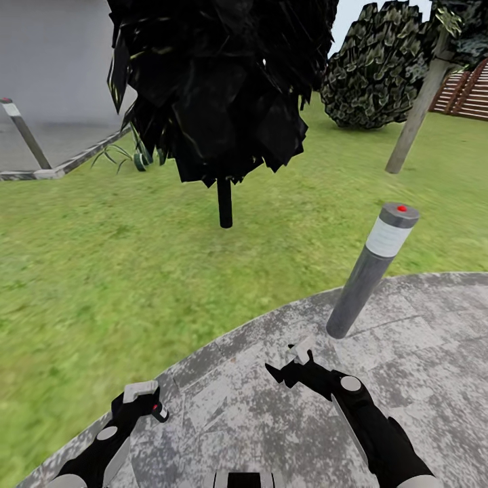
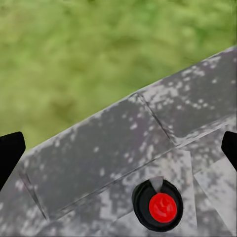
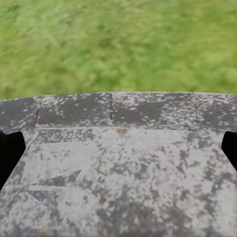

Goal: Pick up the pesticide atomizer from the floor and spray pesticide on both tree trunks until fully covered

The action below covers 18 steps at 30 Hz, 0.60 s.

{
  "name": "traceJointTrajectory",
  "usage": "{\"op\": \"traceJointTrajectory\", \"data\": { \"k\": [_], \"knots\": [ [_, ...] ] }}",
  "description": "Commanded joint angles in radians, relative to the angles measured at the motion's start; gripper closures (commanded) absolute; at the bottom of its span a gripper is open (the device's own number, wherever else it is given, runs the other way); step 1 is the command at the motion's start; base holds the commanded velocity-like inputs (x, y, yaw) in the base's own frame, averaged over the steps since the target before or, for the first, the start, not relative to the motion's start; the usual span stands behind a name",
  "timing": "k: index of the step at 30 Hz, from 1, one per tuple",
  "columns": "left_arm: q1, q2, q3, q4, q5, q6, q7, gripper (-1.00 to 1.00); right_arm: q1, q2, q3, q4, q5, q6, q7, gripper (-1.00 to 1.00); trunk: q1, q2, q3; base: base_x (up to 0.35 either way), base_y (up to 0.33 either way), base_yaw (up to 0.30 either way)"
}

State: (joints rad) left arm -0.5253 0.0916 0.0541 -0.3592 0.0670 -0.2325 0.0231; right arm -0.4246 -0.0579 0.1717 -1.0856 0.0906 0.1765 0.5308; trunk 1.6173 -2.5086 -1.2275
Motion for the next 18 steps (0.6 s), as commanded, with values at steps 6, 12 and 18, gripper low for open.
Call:
{"op": "traceJointTrajectory", "data": {
  "k": [6,12,18],
  "knots": [
    [-0.001,-0.008,-0.003,-0.008,0.010,-0.005,0.034,-1.00,0.000,0.000,0.001,-0.002,0.009,0.003,0.003,-1.00,0.000,0.000,-0.002,0.000,0.000,0.000],
    [-0.001,-0.050,-0.011,-0.009,0.007,-0.043,0.143,-1.00,0.000,0.000,0.002,-0.002,0.009,0.003,0.003,-1.00,0.000,0.000,-0.002,0.000,0.000,0.000],
    [-0.001,-0.057,-0.012,0.002,0.007,-0.087,0.159,-1.00,0.000,0.000,0.002,-0.002,0.009,0.003,0.003,-1.00,0.000,0.000,-0.002,0.000,0.000,0.000]
  ]
}}
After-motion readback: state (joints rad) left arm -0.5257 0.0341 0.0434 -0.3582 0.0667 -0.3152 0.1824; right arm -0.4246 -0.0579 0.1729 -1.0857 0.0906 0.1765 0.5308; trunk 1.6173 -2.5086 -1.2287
